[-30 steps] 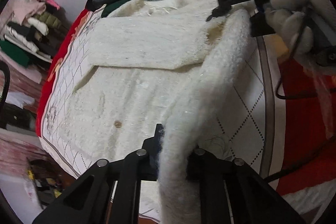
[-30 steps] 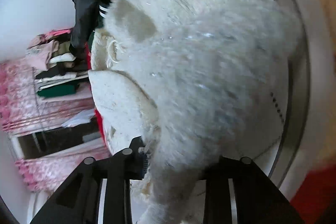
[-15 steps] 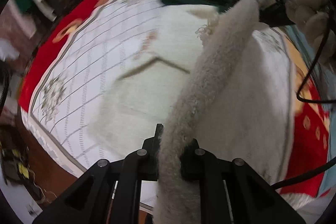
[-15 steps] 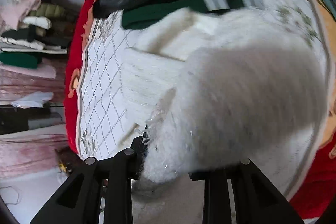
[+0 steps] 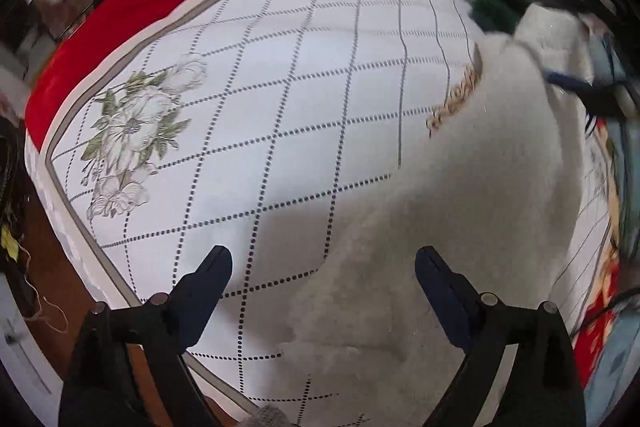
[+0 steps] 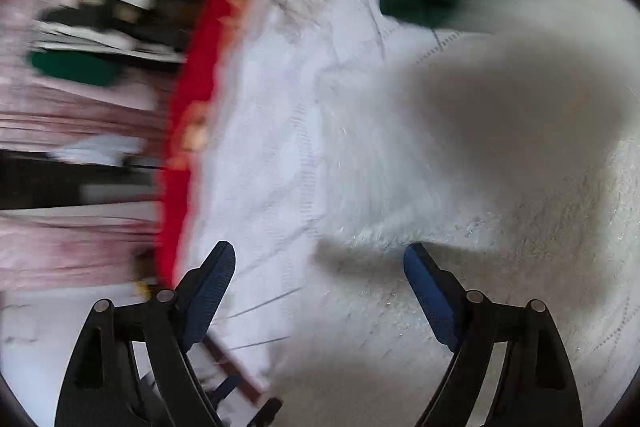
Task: Fold large clothes
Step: 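Fold the cardigan side over toward the center with both tools and release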
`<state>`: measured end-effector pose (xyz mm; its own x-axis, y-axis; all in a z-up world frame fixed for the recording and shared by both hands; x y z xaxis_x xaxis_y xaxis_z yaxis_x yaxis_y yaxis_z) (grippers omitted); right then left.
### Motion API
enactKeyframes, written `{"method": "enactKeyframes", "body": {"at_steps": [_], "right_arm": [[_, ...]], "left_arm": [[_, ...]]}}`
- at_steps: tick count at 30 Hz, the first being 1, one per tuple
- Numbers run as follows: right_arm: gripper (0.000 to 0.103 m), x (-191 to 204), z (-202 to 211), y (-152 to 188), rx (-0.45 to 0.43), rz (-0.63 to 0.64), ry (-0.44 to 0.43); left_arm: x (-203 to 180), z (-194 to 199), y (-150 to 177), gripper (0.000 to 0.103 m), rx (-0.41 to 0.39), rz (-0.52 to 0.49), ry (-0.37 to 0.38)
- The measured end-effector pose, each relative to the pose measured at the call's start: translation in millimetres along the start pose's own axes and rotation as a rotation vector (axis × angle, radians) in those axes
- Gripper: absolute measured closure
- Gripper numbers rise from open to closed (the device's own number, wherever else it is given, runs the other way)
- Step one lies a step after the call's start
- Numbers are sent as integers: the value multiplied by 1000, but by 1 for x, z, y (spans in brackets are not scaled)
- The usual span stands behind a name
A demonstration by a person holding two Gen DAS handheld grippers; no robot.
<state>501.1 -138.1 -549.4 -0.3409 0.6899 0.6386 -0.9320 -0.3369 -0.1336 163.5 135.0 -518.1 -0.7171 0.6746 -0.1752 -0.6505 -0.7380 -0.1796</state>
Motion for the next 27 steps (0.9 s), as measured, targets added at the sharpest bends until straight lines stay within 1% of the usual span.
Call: {"method": "enactKeyframes", "body": {"at_steps": [1,2,3,4,5,6,7,8,9,10,11,13,14,15,16,17,18,19,21,23,24,27], "right_arm": [[15,-8,17,4,-33,-13,-10],[15,-22,39,10,-78,-37,9],[15,-42,61,15,-119,-68,63],[15,-66,80,21,-148,-101,141],[15,-87,93,25,-167,-131,201],[15,-113,104,30,-184,-169,250],[15,-134,110,33,-193,-204,265],[15,-160,112,35,-194,-243,261],[15,-179,108,36,-185,-261,245],[15,-200,98,34,-168,-272,205],[15,-212,89,33,-151,-276,167],[14,-233,59,32,-107,-308,45],[14,-235,54,31,-120,-312,29],[15,-234,54,31,-156,-296,26],[46,-232,56,31,-194,-281,18],[67,-230,57,34,-217,-287,-15],[70,-231,56,40,-217,-326,-38],[73,-231,59,45,-238,-350,-49],[76,-230,70,60,-272,-392,-41],[78,-228,84,83,-300,-442,-28],[79,-229,96,99,-311,-467,-17],[79,-229,137,168,-317,-563,67]], "left_arm": [[-4,1,1,9,-2,-1,3],[-8,0,2,9,-5,-7,-1],[-14,-4,5,9,-8,-19,-9],[-21,-12,6,9,-4,-34,-24],[-26,-19,8,9,-2,-39,-40],[-29,-30,9,9,-3,-38,-63],[-30,-45,12,9,10,-36,-97],[-29,-59,14,9,32,-23,-116],[-25,-65,15,6,41,-10,-115],[-21,-72,17,3,49,15,-112],[-19,-74,17,0,53,33,-108],[-20,-72,17,0,49,31,-118],[-21,-71,18,0,44,20,-127],[-22,-69,19,0,40,11,-138],[-23,-66,20,0,39,7,-150],[-24,-64,20,0,39,8,-156],[-23,-61,20,0,43,11,-172],[-21,-58,21,0,48,14,-181],[-12,-42,21,0,52,36,-198],[-1,-20,21,0,32,63,-208],[3,-12,21,0,23,74,-210],[24,29,25,0,-18,117,-230]]}}
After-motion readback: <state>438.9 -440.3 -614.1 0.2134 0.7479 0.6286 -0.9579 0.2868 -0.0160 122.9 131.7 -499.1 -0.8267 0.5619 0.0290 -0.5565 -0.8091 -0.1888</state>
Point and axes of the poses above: each gripper's, at about its wrist camera, not at the fingertips, and z roughly against the way its jaws point, x to its left, y to its underside, the point moved 2 cm from there along -z, roughly the way its jaws point, and after that the axes turned 10 degrees about z, right-handed, at the moved point
